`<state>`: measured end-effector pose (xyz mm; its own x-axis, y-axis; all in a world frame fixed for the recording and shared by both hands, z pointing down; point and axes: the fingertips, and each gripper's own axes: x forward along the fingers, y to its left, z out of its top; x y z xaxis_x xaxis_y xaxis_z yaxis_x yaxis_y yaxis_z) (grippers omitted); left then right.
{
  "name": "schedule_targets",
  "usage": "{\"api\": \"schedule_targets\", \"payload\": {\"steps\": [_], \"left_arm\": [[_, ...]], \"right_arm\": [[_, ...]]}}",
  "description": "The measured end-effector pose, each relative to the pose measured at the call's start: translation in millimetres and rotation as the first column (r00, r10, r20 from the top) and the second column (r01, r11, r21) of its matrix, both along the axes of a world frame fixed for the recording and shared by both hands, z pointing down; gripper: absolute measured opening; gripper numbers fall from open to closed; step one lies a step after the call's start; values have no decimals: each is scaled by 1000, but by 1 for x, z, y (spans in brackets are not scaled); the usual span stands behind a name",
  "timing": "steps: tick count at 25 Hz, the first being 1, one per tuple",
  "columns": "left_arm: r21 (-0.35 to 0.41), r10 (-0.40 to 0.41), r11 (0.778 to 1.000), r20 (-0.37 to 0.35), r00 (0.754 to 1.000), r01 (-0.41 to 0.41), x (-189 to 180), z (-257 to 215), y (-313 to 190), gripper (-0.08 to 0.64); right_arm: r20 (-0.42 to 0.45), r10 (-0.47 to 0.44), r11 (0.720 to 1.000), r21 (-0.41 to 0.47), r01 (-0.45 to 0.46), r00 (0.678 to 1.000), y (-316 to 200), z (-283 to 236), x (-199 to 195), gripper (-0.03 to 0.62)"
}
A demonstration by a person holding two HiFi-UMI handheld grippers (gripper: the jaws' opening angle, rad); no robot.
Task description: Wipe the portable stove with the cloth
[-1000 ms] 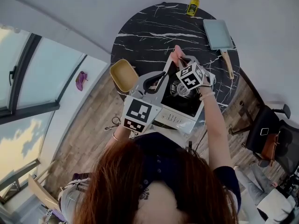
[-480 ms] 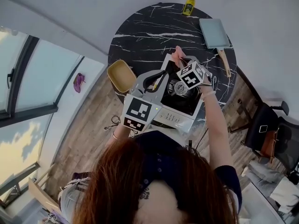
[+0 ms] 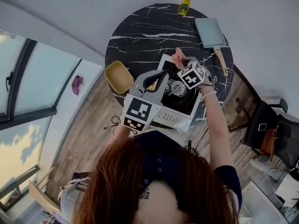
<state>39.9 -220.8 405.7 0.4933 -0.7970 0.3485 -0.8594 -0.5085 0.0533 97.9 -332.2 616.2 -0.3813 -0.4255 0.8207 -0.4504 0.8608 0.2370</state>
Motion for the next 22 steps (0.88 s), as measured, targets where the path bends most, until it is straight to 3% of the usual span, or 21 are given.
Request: {"api": "schedule_targets", "payload": {"steps": [22], "left_arm": [[11, 47, 999, 6, 999, -47, 18, -4, 1, 23]], "right_arm": [[-46, 27, 999, -38, -29, 999, 0, 3, 35, 21]]}}
